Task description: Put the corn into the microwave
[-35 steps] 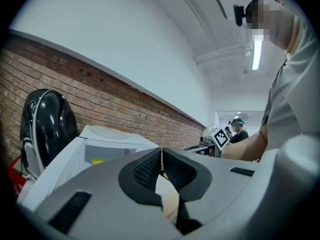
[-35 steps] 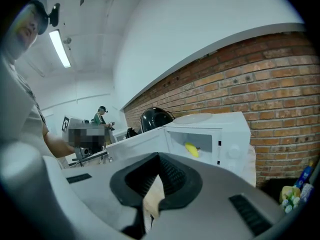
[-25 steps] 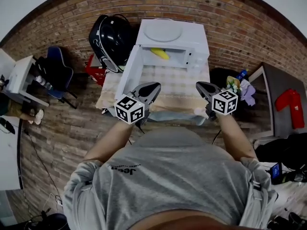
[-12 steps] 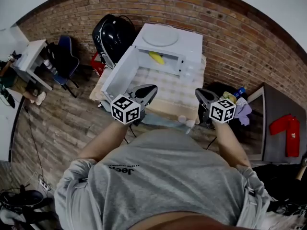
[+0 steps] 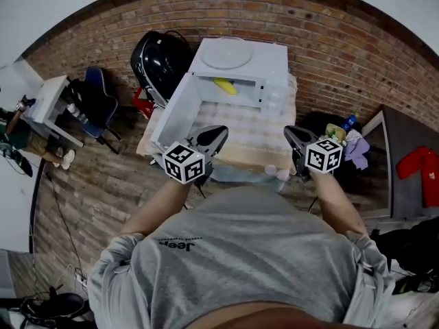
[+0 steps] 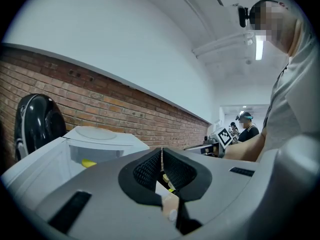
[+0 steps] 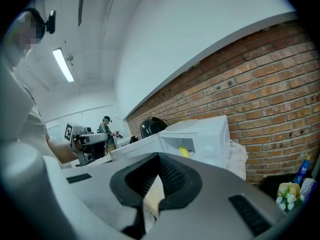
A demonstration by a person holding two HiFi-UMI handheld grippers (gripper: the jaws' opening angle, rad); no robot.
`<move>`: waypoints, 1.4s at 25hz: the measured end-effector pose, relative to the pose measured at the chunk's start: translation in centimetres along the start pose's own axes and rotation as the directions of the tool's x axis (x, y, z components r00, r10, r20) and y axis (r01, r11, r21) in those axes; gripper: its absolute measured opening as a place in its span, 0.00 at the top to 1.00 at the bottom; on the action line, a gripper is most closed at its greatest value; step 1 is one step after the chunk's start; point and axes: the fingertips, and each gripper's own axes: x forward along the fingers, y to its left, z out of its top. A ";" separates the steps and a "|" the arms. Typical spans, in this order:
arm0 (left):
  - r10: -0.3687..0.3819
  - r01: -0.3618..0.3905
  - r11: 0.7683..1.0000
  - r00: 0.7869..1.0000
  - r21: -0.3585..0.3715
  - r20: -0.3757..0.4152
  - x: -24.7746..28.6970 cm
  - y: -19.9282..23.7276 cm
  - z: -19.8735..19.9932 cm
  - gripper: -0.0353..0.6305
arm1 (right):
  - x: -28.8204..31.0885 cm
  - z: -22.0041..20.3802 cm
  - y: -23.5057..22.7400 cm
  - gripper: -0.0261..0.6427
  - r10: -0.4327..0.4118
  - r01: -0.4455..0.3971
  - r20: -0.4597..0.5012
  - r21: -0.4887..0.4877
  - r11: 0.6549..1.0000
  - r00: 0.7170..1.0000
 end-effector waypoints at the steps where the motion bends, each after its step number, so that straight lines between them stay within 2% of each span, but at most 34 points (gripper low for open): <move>1: -0.006 0.006 1.000 1.000 -0.002 0.002 -0.3 0.5 0.1 0.91 | 0.2 0.0 0.3 0.93 -0.008 0.008 -0.001 0.005 1.000 1.000; 6: -0.035 0.035 0.999 0.999 0.017 0.007 -1.3 2.8 0.8 0.90 | 1.8 0.4 1.0 0.93 -0.044 0.044 0.009 0.033 0.998 0.999; 11: -0.040 0.040 0.999 0.999 0.003 0.008 -1.7 4.1 0.8 0.90 | 2.3 0.6 1.3 0.93 -0.068 0.068 0.006 0.029 0.997 0.998; 23: -0.013 0.013 1.000 1.000 -0.014 0.026 -2.1 5.1 0.9 0.91 | 3.0 0.9 0.6 0.94 -0.070 0.070 -0.019 -0.017 0.997 0.997; 35: -0.006 0.006 1.000 1.000 -0.007 0.021 -1.8 4.4 0.7 0.90 | 2.5 0.3 0.1 0.94 -0.070 0.069 -0.039 -0.022 0.997 0.997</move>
